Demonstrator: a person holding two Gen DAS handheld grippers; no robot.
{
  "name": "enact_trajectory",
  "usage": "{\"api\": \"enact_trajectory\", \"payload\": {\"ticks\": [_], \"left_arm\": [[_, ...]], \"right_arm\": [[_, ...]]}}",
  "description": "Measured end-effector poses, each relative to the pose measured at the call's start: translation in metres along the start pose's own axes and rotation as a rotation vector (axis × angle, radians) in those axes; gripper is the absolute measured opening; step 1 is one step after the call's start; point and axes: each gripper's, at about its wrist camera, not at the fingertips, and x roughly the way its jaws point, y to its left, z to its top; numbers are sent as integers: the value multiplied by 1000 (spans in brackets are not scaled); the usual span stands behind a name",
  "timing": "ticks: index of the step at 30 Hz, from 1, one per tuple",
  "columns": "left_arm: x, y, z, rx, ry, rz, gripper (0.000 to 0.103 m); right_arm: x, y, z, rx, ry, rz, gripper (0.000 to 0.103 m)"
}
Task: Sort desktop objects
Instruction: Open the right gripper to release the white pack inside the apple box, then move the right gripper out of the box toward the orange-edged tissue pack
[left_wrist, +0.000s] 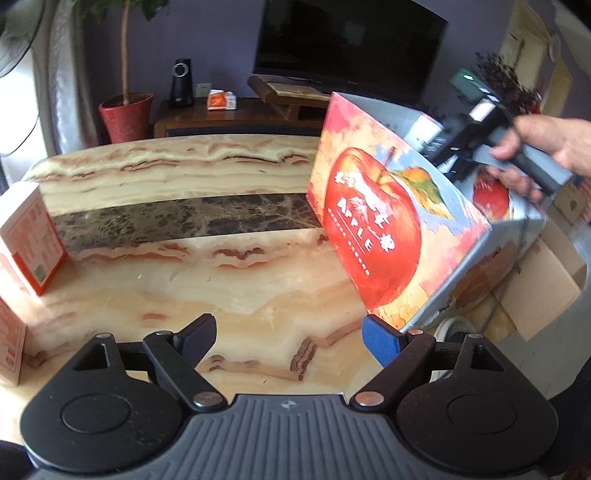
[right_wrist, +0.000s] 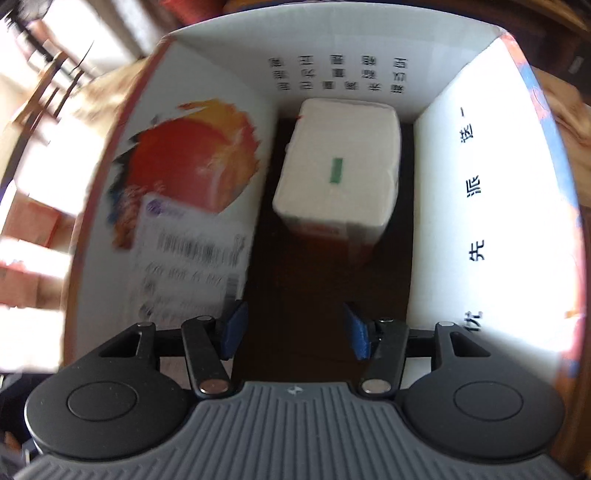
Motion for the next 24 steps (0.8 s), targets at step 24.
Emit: {"api": "enact_trajectory", "payload": {"ticks": [24], "left_arm": [[-96, 30, -17, -33, -171, 139, 89]], "right_arm": [[-134, 183, 14, -142, -380, 181, 81]]}}
